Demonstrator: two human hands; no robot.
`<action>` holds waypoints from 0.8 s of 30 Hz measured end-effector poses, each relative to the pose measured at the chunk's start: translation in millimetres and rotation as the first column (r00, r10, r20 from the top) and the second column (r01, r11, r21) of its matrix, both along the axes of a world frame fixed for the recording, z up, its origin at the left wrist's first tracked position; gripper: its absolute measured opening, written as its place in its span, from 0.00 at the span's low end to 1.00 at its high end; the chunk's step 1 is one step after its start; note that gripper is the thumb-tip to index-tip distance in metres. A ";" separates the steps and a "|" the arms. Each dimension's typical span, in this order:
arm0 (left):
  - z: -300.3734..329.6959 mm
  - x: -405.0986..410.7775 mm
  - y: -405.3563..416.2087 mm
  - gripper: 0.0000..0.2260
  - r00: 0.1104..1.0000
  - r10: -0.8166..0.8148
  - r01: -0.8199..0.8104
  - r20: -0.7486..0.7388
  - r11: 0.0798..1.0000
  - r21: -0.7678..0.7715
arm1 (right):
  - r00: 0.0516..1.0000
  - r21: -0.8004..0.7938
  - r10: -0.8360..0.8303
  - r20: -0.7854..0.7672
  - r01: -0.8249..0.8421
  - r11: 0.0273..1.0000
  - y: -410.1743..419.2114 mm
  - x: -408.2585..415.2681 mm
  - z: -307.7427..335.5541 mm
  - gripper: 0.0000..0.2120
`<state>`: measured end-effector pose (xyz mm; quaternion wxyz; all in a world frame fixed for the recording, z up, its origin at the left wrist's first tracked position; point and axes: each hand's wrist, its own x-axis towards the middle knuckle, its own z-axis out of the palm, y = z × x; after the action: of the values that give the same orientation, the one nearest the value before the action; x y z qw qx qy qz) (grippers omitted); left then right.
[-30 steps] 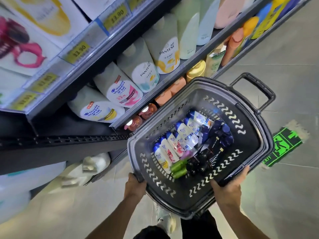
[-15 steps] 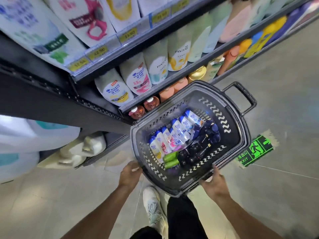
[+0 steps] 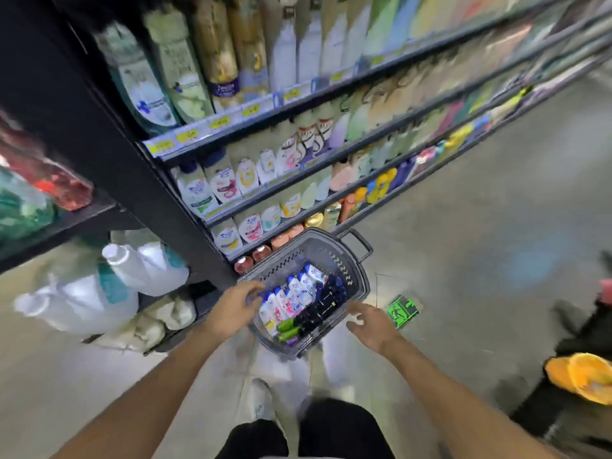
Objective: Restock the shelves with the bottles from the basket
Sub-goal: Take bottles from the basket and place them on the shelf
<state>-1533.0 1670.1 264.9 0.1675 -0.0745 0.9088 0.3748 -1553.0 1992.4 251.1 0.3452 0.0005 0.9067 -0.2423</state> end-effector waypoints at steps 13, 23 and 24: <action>118.0 100.5 68.9 0.18 0.986 0.049 -0.081 -0.161 0.976 -0.201 | 0.925 -0.052 0.325 -0.198 -0.341 0.939 99.3 -0.8 113.8 0.19; 137.7 157.5 122.1 0.17 0.952 0.290 -0.304 -0.097 0.929 -0.209 | 0.826 -0.052 0.542 -0.155 -0.554 0.831 103.4 -30.1 124.1 0.23; 135.8 159.8 120.5 0.18 0.947 0.307 -0.320 -0.092 0.924 -0.210 | 0.821 -0.066 0.552 -0.146 -0.565 0.823 97.7 -35.4 122.2 0.24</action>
<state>-1373.2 1790.6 400.7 0.0696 -0.2262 0.9257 0.2949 -1588.4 2090.1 373.3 0.3452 -0.2982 0.8719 -0.1782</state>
